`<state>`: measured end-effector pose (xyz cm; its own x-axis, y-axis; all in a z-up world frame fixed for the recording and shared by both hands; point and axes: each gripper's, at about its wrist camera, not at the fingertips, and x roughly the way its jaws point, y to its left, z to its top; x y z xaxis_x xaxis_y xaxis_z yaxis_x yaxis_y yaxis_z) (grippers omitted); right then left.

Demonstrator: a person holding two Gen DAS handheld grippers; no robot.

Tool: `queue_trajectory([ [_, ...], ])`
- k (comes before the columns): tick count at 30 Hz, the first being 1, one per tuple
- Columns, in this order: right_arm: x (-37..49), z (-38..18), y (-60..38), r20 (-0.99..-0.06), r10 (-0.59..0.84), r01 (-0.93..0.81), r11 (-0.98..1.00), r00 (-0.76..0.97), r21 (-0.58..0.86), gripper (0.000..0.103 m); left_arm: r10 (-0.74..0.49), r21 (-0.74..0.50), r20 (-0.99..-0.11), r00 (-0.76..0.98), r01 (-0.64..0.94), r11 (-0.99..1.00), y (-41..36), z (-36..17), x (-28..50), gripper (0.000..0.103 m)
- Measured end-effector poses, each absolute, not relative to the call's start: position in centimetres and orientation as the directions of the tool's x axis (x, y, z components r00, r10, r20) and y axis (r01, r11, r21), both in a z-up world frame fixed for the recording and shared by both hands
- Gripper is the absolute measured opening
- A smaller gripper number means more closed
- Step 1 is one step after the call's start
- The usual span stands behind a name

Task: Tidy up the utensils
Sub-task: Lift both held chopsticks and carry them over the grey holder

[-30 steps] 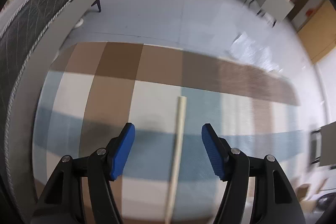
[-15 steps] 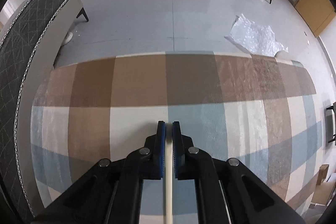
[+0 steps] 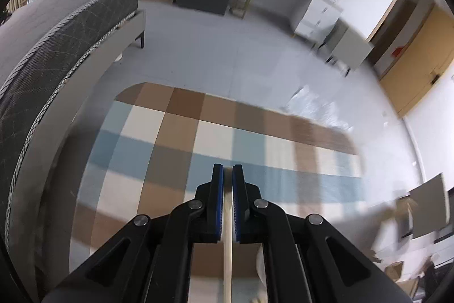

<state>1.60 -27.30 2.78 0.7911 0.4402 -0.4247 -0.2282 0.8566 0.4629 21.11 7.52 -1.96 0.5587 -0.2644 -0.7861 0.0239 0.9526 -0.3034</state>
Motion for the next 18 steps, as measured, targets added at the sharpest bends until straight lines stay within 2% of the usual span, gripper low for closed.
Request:
queue_trajectory([
  [3,0.5,4.0,-26.3,-0.398,0.443,-0.251,0.858,0.803,0.448,0.005,-0.302,-0.379,-0.708,0.638,0.017,0.925,8.4,0.8,17.1,0.002],
  [8,0.6,6.6,-24.2,-0.374,0.443,-0.289,0.869,0.815,0.401,0.005,-0.290,-0.424,-0.526,0.799,0.049,0.904,7.1,5.9,11.0,0.002],
  [14,2.9,11.1,-21.5,-0.331,0.428,-0.318,0.886,0.841,0.338,0.005,-0.247,-0.448,-0.311,0.918,0.087,0.890,5.2,10.8,8.7,0.002],
  [18,5.6,13.6,-19.8,-0.304,0.416,-0.324,0.894,0.857,0.311,0.005,-0.193,-0.429,-0.210,0.958,0.087,0.899,4.1,12.5,8.8,0.002],
])
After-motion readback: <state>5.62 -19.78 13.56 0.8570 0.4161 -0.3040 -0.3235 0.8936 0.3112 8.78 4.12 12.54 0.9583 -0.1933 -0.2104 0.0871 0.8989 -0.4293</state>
